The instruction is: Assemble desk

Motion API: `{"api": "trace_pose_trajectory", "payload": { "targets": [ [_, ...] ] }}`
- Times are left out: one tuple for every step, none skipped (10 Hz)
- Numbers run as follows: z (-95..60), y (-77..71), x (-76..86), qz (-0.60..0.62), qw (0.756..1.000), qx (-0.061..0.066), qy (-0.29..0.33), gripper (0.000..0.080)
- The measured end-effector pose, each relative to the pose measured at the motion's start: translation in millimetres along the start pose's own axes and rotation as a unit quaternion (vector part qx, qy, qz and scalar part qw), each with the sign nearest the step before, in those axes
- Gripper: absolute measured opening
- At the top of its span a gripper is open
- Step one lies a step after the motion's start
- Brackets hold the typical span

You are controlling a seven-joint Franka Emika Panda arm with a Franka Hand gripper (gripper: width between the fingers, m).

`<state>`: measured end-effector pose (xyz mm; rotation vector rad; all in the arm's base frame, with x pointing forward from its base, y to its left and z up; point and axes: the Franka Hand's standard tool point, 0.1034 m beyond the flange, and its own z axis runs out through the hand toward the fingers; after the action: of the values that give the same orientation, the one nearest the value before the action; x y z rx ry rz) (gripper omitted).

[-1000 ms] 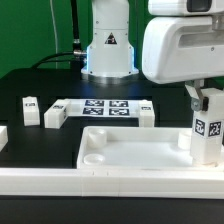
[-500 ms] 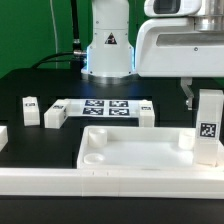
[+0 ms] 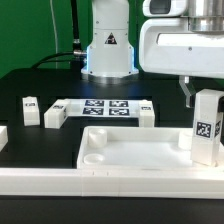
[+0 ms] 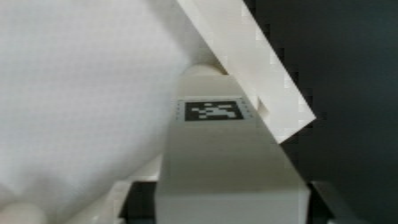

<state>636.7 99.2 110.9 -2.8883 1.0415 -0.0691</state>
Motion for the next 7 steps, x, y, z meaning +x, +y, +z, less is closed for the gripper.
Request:
{"api": "trace_pose_trajectory", "payload": {
  "targets": [
    [-0.1, -0.5, -0.1, -0.005, 1.000, 0.000, 0.000, 0.0290],
    [-0.1, -0.6, -0.3, -0.024, 1.000, 0.001, 0.000, 0.0468],
    [-0.1, -0.5, -0.1, -0.042, 0.999, 0.002, 0.000, 0.0468],
    [-0.2, -1.4, -0.9, -0.071, 0.998, 0.001, 0.000, 0.0607],
    [-0.2, -2.5, -2.0, -0.130, 0.992, 0.002, 0.000, 0.0636],
    [-0.2, -3.0, -2.4, -0.168, 0.986, 0.002, 0.001, 0.0636],
    [0.0, -3.5, -2.1, -0.231, 0.973, 0.003, 0.003, 0.0647]
  ]
}}
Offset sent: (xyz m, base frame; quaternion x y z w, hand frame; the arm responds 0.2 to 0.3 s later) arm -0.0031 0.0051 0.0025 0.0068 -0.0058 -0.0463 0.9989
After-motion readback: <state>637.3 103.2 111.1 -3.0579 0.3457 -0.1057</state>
